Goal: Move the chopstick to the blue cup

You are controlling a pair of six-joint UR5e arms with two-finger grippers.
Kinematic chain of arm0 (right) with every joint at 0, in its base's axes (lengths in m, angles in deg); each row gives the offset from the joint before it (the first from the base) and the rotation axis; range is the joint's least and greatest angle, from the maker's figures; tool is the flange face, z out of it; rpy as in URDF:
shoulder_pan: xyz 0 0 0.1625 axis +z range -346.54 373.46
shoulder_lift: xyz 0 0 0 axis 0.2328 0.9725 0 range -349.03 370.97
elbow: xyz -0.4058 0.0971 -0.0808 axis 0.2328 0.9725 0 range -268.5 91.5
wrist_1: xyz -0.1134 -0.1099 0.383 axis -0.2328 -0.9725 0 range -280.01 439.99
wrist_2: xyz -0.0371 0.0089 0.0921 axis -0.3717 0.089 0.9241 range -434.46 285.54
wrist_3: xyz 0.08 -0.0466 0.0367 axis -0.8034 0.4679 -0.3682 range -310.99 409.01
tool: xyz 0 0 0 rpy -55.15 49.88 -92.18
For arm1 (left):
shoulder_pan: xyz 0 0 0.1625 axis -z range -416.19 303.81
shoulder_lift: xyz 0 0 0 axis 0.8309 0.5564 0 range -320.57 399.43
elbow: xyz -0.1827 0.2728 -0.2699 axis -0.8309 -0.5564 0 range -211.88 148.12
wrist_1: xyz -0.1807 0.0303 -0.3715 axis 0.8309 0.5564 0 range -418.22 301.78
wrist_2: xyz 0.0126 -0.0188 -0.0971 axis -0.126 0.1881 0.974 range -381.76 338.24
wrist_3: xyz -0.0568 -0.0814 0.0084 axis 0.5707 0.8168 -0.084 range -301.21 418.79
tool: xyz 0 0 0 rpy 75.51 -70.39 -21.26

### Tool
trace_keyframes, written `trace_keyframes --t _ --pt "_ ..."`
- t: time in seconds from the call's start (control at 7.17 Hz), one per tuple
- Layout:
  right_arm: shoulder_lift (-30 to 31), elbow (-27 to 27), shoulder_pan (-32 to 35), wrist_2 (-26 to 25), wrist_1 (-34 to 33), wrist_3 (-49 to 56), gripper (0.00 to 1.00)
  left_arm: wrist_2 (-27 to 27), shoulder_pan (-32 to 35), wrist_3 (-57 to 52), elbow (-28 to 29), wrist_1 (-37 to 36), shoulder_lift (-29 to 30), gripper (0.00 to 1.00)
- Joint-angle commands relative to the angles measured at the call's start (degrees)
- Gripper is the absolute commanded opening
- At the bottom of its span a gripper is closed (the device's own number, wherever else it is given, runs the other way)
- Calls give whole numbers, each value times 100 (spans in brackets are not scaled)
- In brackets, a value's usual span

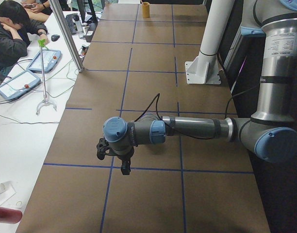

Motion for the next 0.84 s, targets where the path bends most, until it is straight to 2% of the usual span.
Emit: trace_keyframes --t 0.0,0.7 --pt "1 0 0 18 5 0 100 -9 0 0 -3 0 9 100" --pt "18 -9 0 44 22 -9 100 -53 0 26 -29 9 52 100"
